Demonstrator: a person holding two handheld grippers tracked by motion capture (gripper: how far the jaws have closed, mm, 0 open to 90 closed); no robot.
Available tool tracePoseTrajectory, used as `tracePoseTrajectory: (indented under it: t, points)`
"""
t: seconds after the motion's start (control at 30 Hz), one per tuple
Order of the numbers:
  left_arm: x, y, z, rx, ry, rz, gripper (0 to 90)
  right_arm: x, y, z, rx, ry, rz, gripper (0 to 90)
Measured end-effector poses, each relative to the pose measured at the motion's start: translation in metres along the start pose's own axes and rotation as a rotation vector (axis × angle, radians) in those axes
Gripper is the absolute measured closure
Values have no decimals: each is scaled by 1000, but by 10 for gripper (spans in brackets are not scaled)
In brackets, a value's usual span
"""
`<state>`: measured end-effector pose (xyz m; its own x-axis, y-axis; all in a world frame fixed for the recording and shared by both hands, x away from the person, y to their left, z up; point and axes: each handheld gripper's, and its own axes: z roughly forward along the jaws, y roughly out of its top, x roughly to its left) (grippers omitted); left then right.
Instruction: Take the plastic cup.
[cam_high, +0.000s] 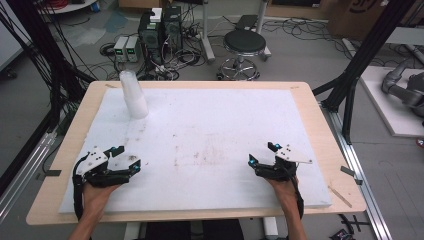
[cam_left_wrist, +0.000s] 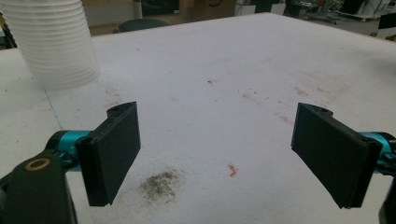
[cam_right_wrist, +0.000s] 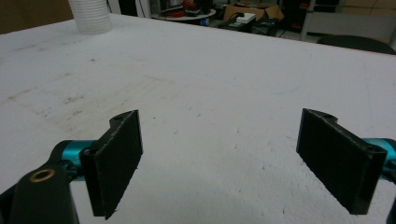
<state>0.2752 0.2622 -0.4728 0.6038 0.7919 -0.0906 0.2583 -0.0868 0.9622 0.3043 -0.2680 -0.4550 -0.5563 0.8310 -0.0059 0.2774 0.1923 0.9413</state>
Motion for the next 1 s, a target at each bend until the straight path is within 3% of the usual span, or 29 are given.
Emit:
tracePoseTrajectory:
  t: [0.37, 0.73, 0.87, 1.0]
  points:
    - [0, 0, 0, 3, 1, 6, 157, -1, 0, 0, -6, 4, -4, 145]
    - [3, 0, -1, -9, -18, -18, 156, 0, -1, -2, -16, 2, 0, 145]
    - [2, 1, -1, -4, -10, -17, 154, 0, -1, -2, -16, 5, 3, 145]
    - [5, 12, -4, -11, 17, -11, 154, -1, -1, -2, -21, 5, 5, 145]
